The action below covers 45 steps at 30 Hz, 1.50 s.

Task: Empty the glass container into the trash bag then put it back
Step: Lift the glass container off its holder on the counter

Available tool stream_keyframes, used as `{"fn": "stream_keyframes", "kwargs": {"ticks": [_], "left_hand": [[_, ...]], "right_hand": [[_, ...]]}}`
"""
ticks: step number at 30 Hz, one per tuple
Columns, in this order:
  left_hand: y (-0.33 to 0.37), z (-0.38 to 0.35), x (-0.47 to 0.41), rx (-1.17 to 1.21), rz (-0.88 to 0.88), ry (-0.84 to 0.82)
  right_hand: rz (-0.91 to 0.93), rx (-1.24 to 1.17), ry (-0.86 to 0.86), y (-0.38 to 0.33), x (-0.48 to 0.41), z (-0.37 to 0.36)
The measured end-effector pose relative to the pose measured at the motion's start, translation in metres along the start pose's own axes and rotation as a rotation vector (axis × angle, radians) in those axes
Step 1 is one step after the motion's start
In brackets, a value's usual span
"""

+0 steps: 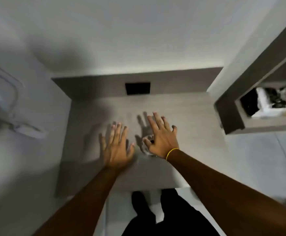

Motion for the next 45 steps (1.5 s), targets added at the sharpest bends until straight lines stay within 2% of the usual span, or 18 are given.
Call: {"fn": "stream_keyframes", "kwargs": {"ticks": [4,7,18,27,33,38,42,45], "left_hand": [[-0.009,-0.089,0.042,-0.007,0.070,-0.218],[-0.009,-0.119,0.055,0.000,0.080,-0.275],[-0.008,-0.124,0.053,0.001,0.118,-0.212],[-0.010,-0.127,0.055,-0.011,0.105,-0.187],[-0.012,-0.127,0.054,-0.016,0.111,-0.189],[-0.011,-0.126,0.055,0.002,0.106,-0.167],[-0.010,-0.122,0.055,0.014,0.102,-0.145],[-0.009,-0.121,0.056,0.008,0.113,-0.154]], "right_hand": [[-0.061,0.016,-0.110,0.027,0.012,-0.064],[-0.057,0.033,-0.137,0.036,0.014,-0.084],[0.115,0.065,-0.303,0.021,-0.020,-0.087],[0.141,0.139,-0.413,0.012,-0.033,-0.088],[0.157,0.159,-0.413,0.007,-0.027,-0.084],[0.152,0.048,-0.340,0.014,-0.015,-0.064],[0.063,-0.076,-0.263,0.051,-0.008,-0.043],[-0.052,-0.072,-0.231,0.097,-0.004,-0.036]]}}
Point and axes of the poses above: each hand's wrist, its own x-axis away from the middle knuckle, its own z-axis out of the back of the hand, y = z × x, the point moved 10 cm from there along -x, towards the middle knuckle, and after that the axes turned 11 degrees about -y, right-handed, at the moved point
